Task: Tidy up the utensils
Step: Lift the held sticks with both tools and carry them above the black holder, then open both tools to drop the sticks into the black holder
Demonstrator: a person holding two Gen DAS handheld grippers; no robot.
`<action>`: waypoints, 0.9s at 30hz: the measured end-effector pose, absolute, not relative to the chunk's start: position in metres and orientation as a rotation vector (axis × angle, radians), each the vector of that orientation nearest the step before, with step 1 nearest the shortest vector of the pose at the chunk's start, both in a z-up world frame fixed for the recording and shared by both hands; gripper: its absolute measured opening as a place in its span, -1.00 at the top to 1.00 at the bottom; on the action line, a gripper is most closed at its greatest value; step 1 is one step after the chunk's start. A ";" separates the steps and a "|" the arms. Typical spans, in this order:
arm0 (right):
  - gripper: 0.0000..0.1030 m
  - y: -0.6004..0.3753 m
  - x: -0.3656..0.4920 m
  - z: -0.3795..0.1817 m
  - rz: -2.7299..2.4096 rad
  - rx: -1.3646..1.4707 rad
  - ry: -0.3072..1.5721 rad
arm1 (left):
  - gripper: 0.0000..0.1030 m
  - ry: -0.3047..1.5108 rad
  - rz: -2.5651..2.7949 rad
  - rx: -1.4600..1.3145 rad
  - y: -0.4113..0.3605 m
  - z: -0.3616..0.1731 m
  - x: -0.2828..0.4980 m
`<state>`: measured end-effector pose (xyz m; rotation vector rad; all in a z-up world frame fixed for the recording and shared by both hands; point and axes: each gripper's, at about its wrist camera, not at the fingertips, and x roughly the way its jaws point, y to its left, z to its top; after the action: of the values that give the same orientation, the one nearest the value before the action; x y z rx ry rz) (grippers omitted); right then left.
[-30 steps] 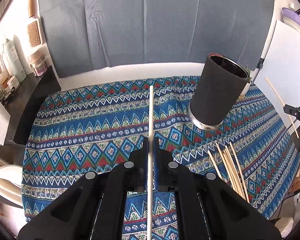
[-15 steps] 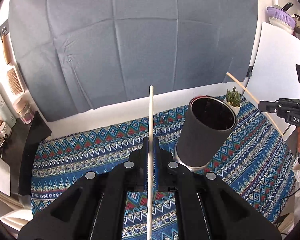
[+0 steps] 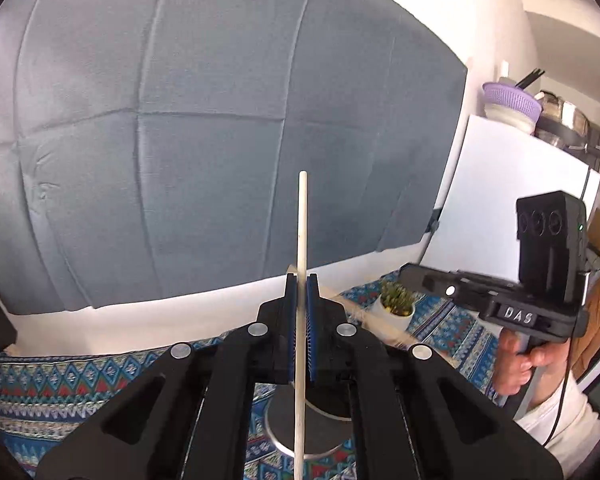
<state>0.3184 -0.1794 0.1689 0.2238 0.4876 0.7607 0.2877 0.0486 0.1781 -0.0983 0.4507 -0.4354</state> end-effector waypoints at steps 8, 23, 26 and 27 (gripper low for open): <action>0.99 -0.162 0.333 0.147 0.793 0.242 0.541 | 0.90 0.364 -0.539 -0.243 0.045 0.156 0.302; 0.93 -0.186 0.322 0.135 0.778 0.247 0.545 | 0.90 0.150 -0.567 -0.275 0.027 0.139 0.286; 0.92 -0.192 0.319 0.134 0.764 0.245 0.539 | 0.89 0.151 -0.560 -0.275 0.032 0.127 0.280; 0.91 -0.194 0.319 0.133 0.759 0.246 0.541 | 0.89 0.157 -0.565 -0.275 0.033 0.124 0.279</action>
<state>0.3187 -0.1936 0.1334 0.2460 0.5410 0.7594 0.2788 0.0331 0.1245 -0.2748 0.1568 -0.5646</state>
